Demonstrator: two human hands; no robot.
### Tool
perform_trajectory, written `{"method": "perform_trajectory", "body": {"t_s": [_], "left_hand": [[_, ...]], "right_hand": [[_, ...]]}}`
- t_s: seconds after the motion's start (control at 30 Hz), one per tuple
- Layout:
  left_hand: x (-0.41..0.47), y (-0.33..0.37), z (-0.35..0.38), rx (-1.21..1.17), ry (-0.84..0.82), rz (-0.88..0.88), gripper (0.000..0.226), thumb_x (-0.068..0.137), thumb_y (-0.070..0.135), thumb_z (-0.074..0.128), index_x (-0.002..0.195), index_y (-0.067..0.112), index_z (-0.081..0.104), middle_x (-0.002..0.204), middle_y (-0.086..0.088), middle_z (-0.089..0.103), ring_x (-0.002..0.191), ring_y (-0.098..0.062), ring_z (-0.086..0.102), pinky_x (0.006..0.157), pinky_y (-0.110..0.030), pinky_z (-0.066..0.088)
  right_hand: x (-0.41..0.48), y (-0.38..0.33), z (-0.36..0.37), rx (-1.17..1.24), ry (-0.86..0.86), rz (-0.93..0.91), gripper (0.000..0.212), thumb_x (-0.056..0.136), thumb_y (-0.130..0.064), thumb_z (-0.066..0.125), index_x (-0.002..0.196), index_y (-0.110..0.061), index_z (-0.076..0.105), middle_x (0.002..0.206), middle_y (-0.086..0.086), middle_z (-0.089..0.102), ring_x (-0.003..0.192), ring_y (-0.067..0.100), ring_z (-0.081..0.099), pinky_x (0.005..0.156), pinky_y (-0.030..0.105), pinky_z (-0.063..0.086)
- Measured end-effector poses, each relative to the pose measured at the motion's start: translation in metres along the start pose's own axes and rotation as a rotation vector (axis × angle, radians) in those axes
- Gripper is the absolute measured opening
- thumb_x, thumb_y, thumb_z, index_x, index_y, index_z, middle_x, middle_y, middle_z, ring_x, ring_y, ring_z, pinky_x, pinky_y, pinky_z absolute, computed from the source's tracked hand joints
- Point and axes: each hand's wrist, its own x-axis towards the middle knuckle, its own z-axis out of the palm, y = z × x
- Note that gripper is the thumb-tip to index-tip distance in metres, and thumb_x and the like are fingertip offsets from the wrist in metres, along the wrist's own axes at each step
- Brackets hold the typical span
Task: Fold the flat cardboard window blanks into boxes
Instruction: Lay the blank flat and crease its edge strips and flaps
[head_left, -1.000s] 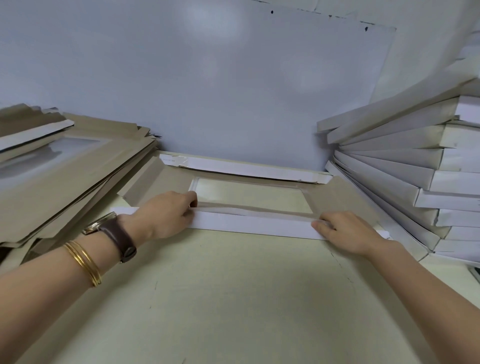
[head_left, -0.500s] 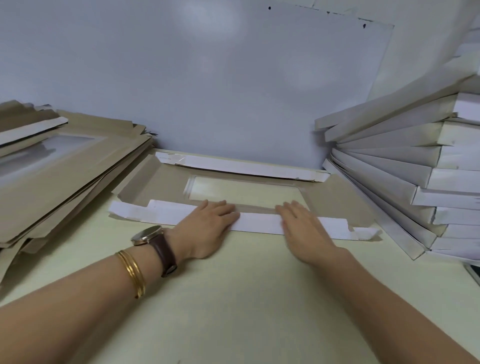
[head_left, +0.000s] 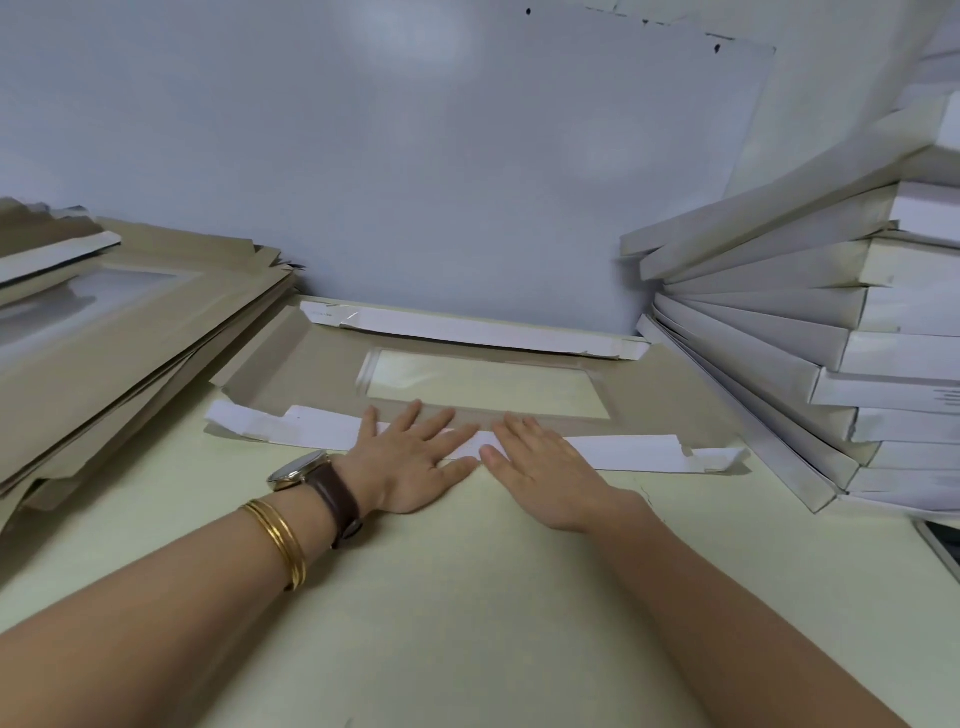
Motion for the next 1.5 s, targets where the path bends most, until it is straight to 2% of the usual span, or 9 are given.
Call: {"method": "perform_trajectory", "body": {"t_s": [0.4, 0.57, 0.73, 0.9, 1.07, 1.27, 1.37, 1.43, 1.5], "left_hand": [[-0.033, -0.071, -0.008, 0.003, 0.006, -0.184, 0.056, 0.082, 0.078, 0.001, 0.136, 0.068, -0.01, 0.157, 0.026, -0.01, 0.148, -0.015, -0.011, 0.107, -0.069, -0.005], [-0.039, -0.09, -0.01, -0.032, -0.004, -0.237, 0.07, 0.063, 0.086, -0.009, 0.132, 0.072, -0.012, 0.155, 0.03, -0.011, 0.149, -0.017, -0.01, 0.108, -0.068, -0.007], [-0.047, -0.109, -0.012, -0.057, -0.011, -0.261, 0.068, 0.067, 0.082, -0.009, 0.134, 0.07, -0.01, 0.156, 0.027, -0.011, 0.149, -0.017, -0.009, 0.112, -0.062, -0.006], [-0.046, -0.114, -0.014, -0.083, 0.004, -0.267, 0.047, 0.097, 0.057, 0.004, 0.143, 0.058, -0.003, 0.159, 0.019, -0.008, 0.148, -0.013, -0.007, 0.115, -0.055, -0.009], [-0.045, -0.114, -0.015, -0.086, 0.042, -0.272, 0.046, 0.102, 0.047, 0.013, 0.148, 0.051, 0.007, 0.161, 0.014, 0.001, 0.149, -0.014, 0.0, 0.116, -0.051, -0.007], [-0.049, -0.108, -0.008, -0.071, 0.346, -0.237, 0.045, 0.101, 0.042, 0.032, 0.146, 0.038, 0.032, 0.153, 0.009, 0.031, 0.144, -0.015, 0.019, 0.113, -0.053, -0.001], [-0.047, -0.098, -0.008, -0.041, 0.497, -0.164, 0.05, 0.096, 0.016, 0.047, 0.145, 0.026, 0.038, 0.15, 0.0, 0.035, 0.144, -0.024, 0.02, 0.113, -0.056, -0.002], [-0.046, -0.092, -0.011, -0.007, 0.573, -0.02, 0.061, 0.08, -0.01, 0.052, 0.135, 0.017, 0.051, 0.143, -0.01, 0.042, 0.139, -0.032, 0.029, 0.113, -0.055, 0.013], [-0.047, -0.086, -0.014, -0.01, 0.568, 0.125, 0.065, 0.068, -0.021, 0.047, 0.123, 0.012, 0.06, 0.136, -0.015, 0.047, 0.133, -0.036, 0.036, 0.106, -0.048, 0.033]], "right_hand": [[-0.034, 0.097, -0.017, -0.121, 0.012, 0.199, 0.055, 0.097, -0.06, 0.008, 0.15, -0.048, 0.003, 0.161, -0.016, -0.002, 0.149, 0.011, -0.006, 0.12, 0.045, -0.003], [-0.043, 0.117, -0.022, -0.108, 0.012, 0.239, 0.055, 0.096, -0.062, 0.009, 0.149, -0.051, 0.003, 0.162, -0.013, -0.002, 0.149, 0.013, -0.005, 0.119, 0.041, -0.003], [-0.053, 0.132, -0.028, -0.018, -0.001, 0.292, 0.068, 0.082, -0.074, 0.003, 0.147, -0.054, 0.003, 0.163, -0.008, -0.005, 0.148, 0.01, -0.011, 0.119, 0.035, -0.006], [-0.06, 0.136, -0.032, 0.027, 0.024, 0.325, 0.074, 0.075, -0.079, 0.002, 0.146, -0.058, 0.006, 0.163, -0.009, -0.004, 0.148, 0.01, -0.013, 0.117, 0.038, -0.004], [-0.058, 0.138, -0.031, 0.011, 0.032, 0.336, 0.064, 0.087, -0.07, 0.007, 0.149, -0.051, 0.006, 0.163, -0.008, -0.002, 0.148, 0.011, -0.011, 0.117, 0.038, -0.003], [-0.055, 0.138, -0.027, -0.044, 0.123, 0.309, 0.058, 0.099, -0.056, 0.019, 0.153, -0.039, 0.008, 0.163, -0.001, 0.004, 0.149, 0.018, -0.007, 0.119, 0.039, 0.005], [-0.056, 0.134, -0.026, -0.073, 0.205, 0.287, 0.06, 0.098, -0.056, 0.022, 0.152, -0.041, 0.001, 0.163, 0.0, -0.006, 0.148, 0.022, -0.014, 0.119, 0.041, 0.002], [-0.059, 0.129, -0.027, -0.106, 0.252, 0.251, 0.061, 0.098, -0.057, 0.025, 0.151, -0.044, -0.002, 0.162, -0.002, -0.014, 0.147, 0.022, -0.018, 0.118, 0.041, 0.0], [-0.061, 0.124, -0.028, -0.139, 0.291, 0.167, 0.063, 0.098, -0.053, 0.032, 0.151, -0.043, 0.0, 0.161, -0.004, -0.016, 0.147, 0.02, -0.018, 0.118, 0.04, 0.0]]}}
